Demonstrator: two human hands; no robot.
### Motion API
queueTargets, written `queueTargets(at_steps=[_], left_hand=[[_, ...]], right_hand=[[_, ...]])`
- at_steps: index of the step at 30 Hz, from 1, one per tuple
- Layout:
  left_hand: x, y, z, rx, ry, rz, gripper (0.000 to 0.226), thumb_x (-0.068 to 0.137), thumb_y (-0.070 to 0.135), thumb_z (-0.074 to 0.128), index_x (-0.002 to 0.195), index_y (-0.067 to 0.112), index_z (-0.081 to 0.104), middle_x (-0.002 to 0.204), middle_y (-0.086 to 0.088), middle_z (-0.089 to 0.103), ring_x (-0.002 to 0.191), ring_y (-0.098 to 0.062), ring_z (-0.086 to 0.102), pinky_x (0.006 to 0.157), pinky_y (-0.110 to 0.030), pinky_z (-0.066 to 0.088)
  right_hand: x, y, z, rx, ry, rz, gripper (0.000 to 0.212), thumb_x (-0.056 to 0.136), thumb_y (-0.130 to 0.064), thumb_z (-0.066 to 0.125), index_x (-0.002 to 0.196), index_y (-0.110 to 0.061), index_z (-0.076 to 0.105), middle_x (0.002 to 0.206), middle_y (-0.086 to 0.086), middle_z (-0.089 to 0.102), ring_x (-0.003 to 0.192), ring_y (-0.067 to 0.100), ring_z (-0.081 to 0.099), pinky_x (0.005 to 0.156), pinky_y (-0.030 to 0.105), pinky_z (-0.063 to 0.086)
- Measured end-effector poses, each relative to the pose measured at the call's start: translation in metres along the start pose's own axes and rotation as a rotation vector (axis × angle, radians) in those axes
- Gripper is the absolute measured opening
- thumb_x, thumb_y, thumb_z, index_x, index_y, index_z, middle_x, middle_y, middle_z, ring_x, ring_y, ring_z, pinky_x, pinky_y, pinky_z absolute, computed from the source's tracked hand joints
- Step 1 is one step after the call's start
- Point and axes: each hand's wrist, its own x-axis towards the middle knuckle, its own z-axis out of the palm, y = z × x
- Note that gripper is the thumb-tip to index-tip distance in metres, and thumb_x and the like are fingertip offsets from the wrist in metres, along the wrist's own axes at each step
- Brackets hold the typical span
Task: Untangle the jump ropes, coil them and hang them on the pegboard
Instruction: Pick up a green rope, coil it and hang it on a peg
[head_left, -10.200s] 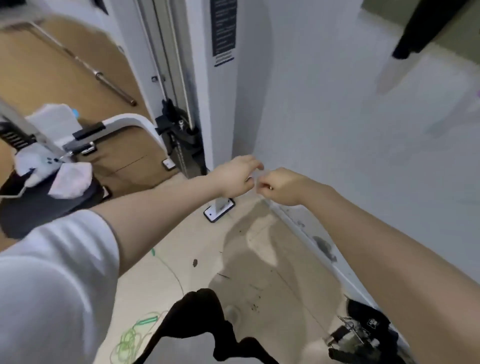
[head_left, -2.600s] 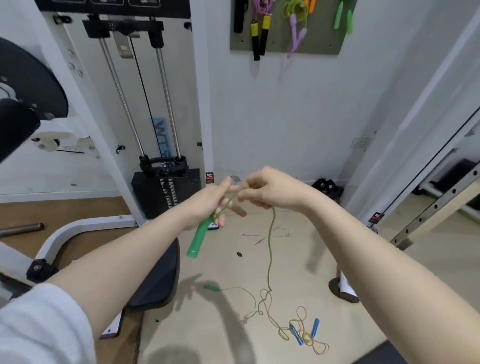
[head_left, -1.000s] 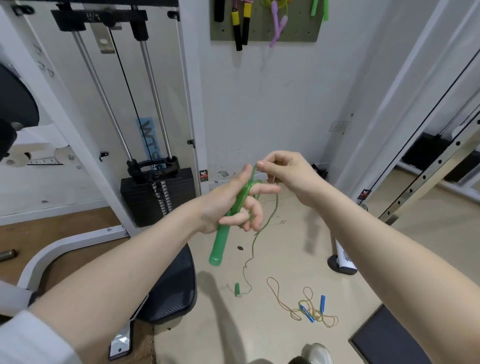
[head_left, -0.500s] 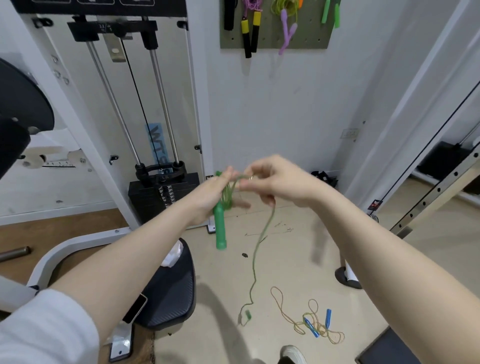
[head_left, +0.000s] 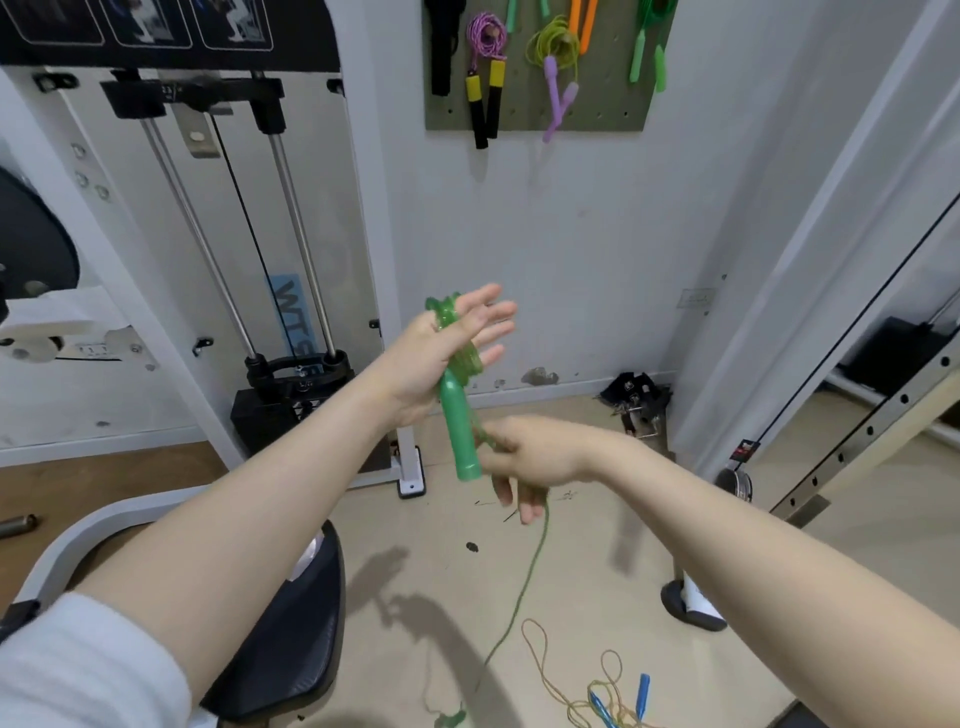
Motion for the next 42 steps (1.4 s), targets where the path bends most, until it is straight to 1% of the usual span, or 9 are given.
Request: queueTargets(at_steps=[4,8,12,18,22,25,31,35,42], left_hand=[[0.021,-0.03,-0.014,0.286,0.145,-0.19,0.047,0.098,0.025,0.042,0.141,0.007,0.036,0.108,-0.003,0.067,0.087,-0.011,0.066,0.084,-0.021,0.053],[0.025,-0.03,0.019,0.317,-0.228,-0.499,0.078,0.091,0.063,0.015,0.111,0.005,0.063,0.073,-0.01,0.071,0.037,-0.013,0.053,0.053,-0.022,0.049],[0.036,-0.01,0.064,0.101,-0.526,-0.389,0.109,0.076,0.076,-0.003,0.091,-0.001,0.073,0.053,-0.013,0.062,0.024,-0.009,0.036,0.049,-0.021,0.044],[0.073,-0.005,0.086,0.071,-0.106,-0.103,0.062,0.092,0.053,0.023,0.113,0.005,0.057,0.069,-0.003,0.069,0.042,-0.01,0.057,0.06,-0.02,0.051],[0.093,-0.025,0.072,0.548,0.151,-0.093,0.045,0.099,0.04,0.031,0.112,0.008,0.059,0.097,-0.002,0.07,0.092,-0.01,0.066,0.102,-0.03,0.042],[0.095,-0.037,0.064,0.708,0.177,-0.199,0.055,0.099,0.048,0.021,0.108,0.01,0.061,0.08,0.0,0.074,0.08,-0.007,0.068,0.098,-0.034,0.044],[0.089,-0.023,0.107,0.567,-0.202,-0.297,0.104,0.078,0.074,-0.006,0.104,0.0,0.062,0.071,-0.017,0.071,0.039,-0.019,0.042,0.072,-0.027,0.05],[0.089,-0.008,0.123,0.276,-0.476,-0.16,0.078,0.077,0.074,0.045,0.106,0.005,0.068,0.069,-0.011,0.071,0.031,-0.007,0.039,0.067,-0.023,0.051],[0.1,-0.018,0.112,0.422,0.053,0.017,0.033,0.096,0.024,0.045,0.128,0.015,0.047,0.127,-0.005,0.06,0.099,-0.011,0.066,0.09,-0.018,0.048]], right_hand=[[-0.024,0.001,-0.031,-0.052,-0.067,-0.187,0.016,0.094,-0.014,0.054,0.106,-0.004,0.054,0.06,-0.009,0.056,0.036,0.012,0.044,0.04,0.023,0.04],[-0.03,0.014,-0.078,0.326,0.362,-0.467,0.014,0.089,-0.006,0.059,0.076,-0.01,0.059,0.052,-0.007,0.051,0.039,0.005,0.037,0.04,0.018,0.03],[-0.021,0.041,-0.108,0.556,0.577,-0.446,0.022,0.09,-0.013,0.058,0.069,-0.016,0.055,0.053,-0.007,0.048,0.05,0.01,0.043,0.05,0.019,0.038],[-0.021,0.077,-0.107,0.227,0.221,-0.289,0.026,0.099,-0.022,0.044,0.079,-0.019,0.06,0.049,-0.004,0.05,0.042,0.012,0.047,0.052,0.028,0.041],[-0.034,0.081,-0.125,0.005,0.088,-0.288,0.021,0.097,-0.016,0.049,0.115,-0.017,0.061,0.042,-0.008,0.038,0.034,0.013,0.04,0.047,0.024,0.039],[-0.051,0.078,-0.143,0.227,-0.066,-0.396,0.018,0.094,-0.004,0.05,0.106,-0.009,0.062,0.045,-0.01,0.045,0.037,0.008,0.04,0.046,0.02,0.038],[-0.046,0.078,-0.18,0.531,0.344,-0.473,0.022,0.096,-0.016,0.047,0.079,-0.01,0.06,0.049,-0.008,0.038,0.044,0.008,0.036,0.049,0.018,0.032],[-0.037,0.086,-0.174,0.276,0.408,-0.408,0.027,0.098,-0.022,0.047,0.085,-0.004,0.062,0.064,0.006,0.056,0.062,0.018,0.051,0.057,0.025,0.04],[-0.038,0.096,-0.136,-0.249,0.305,-0.29,0.025,0.096,-0.015,0.038,0.079,-0.015,0.057,0.052,-0.003,0.05,0.037,0.004,0.041,0.049,0.022,0.038]])
